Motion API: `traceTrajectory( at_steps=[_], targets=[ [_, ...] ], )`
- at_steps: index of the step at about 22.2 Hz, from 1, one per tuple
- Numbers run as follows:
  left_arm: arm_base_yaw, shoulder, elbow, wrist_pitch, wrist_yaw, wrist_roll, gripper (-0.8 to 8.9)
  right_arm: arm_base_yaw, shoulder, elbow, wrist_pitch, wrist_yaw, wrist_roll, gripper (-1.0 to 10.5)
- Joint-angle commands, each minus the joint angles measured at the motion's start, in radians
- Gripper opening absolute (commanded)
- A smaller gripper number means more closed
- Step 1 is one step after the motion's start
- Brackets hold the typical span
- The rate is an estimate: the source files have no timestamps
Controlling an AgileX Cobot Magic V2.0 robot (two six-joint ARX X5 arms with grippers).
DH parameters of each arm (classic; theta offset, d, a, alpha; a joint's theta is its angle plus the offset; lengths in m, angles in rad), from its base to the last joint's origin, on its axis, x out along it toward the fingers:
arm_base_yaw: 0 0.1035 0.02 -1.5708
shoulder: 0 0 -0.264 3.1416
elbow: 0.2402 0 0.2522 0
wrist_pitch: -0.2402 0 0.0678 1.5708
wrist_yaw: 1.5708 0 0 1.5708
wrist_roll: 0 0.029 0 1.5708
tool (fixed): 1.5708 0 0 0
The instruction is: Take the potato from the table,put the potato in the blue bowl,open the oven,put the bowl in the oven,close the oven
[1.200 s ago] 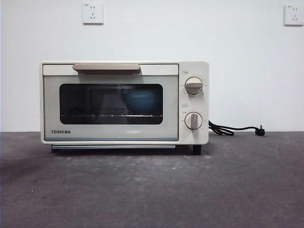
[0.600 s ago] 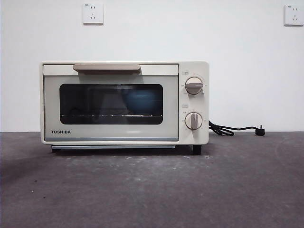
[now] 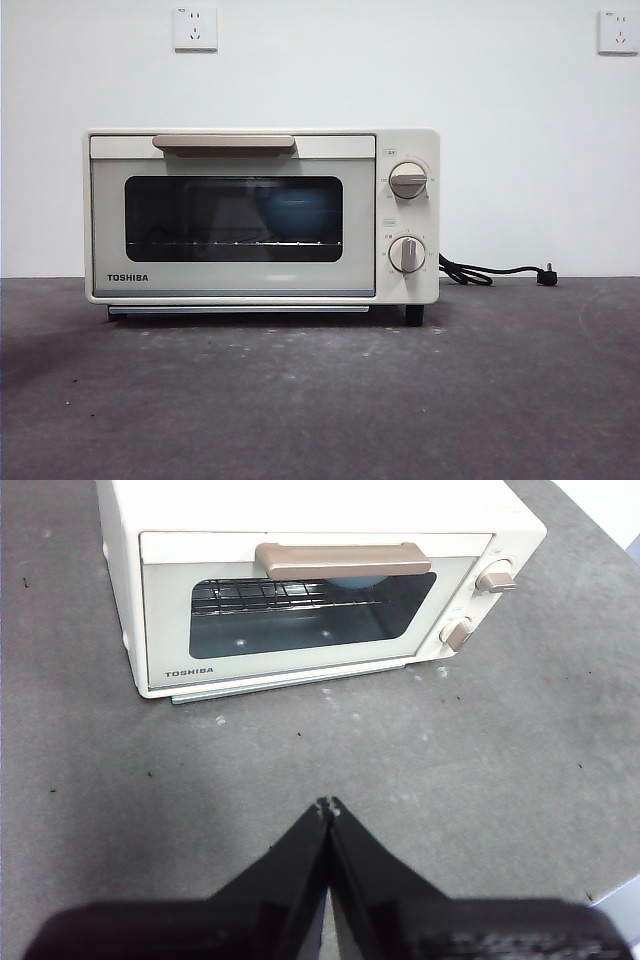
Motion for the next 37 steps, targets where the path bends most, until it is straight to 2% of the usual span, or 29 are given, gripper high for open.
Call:
traceTrajectory(
  at_steps=[1, 18, 21, 30, 37],
  targets=[
    [-0.003, -0.003, 0.002, 0.001, 0.002, 0.011, -0.04, 0.001, -0.001, -0.001, 0.002, 0.000, 0.021, 0.0],
    [-0.003, 0.000, 0.002, 0.001, 0.001, 0.011, -0.04, -0.001, -0.016, -0.001, 0.001, 0.003, 0.021, 0.0],
    [-0.003, 0.000, 0.002, 0.017, -0.005, 0.055, -0.04, -0.001, -0.016, -0.001, 0.001, 0.003, 0.021, 0.0],
    [0.006, -0.086, -0.040, 0.395, -0.148, 0.172, -0.04, -0.001, -0.026, -0.001, 0.001, 0.005, 0.021, 0.0],
    [0.033, -0.256, -0.330, 0.806, -0.235, 0.197, -0.04, -0.001, -0.035, -0.001, 0.001, 0.005, 0.021, 0.0]
  ],
)
